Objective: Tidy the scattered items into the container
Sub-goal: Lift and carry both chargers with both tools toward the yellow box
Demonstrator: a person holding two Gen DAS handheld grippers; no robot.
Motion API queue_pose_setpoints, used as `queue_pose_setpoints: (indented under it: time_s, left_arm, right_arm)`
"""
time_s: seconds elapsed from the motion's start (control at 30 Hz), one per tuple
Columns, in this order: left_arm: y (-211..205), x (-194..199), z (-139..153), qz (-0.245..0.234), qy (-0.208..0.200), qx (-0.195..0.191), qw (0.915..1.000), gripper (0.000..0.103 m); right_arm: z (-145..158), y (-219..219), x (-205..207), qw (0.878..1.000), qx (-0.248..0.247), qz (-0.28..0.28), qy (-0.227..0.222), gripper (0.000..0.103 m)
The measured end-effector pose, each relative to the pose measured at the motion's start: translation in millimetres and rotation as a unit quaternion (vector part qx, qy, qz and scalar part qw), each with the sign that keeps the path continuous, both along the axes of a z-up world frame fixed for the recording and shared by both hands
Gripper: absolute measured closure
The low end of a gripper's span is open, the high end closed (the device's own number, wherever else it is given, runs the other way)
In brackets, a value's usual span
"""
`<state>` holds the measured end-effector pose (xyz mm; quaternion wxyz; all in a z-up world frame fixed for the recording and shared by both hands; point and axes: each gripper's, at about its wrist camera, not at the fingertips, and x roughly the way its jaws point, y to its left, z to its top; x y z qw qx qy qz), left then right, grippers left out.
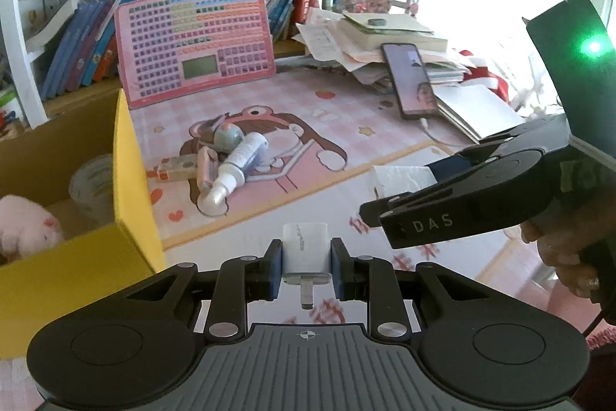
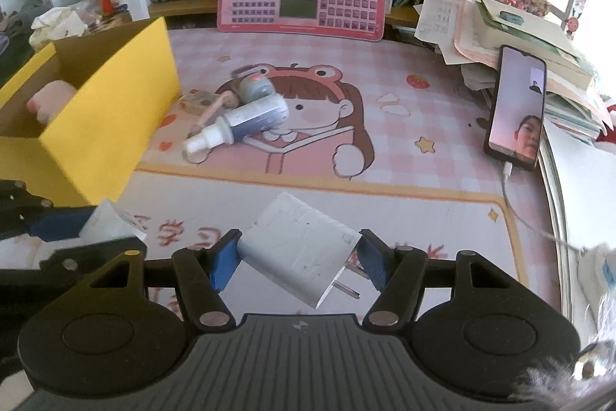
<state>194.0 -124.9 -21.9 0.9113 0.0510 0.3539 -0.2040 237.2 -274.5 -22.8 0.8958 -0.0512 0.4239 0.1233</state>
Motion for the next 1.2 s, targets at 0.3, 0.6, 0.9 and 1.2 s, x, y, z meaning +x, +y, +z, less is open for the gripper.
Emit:
queue_pose_setpoints:
  time_s: [0.3,0.6,0.9,1.2]
  left_arm:
    - [37,-48,4,0.009,-0.001,-0.020,0.9998,0.079]
    - [96,-99,9,0.062,0.000,-0.055,0.9966,0.079]
    - [140,-139,9,0.095,-0.007,-0.056,0.9939,0.079]
    - [171,-157,11,0.120,-0.012,-0.054,0.9912,0.079]
  right_arm:
    - [7,35,-49,1.000,0.010,0.003,0.001,0.040]
    - [19,79,-105,0.999,0.002,0.031,-0.010,0.040]
    - [20,122,-145,0.997,0.004,0.069,-0.017,0.040]
    - [16,160,-167,0.994,-0.005,0.108,-0.019,0.040]
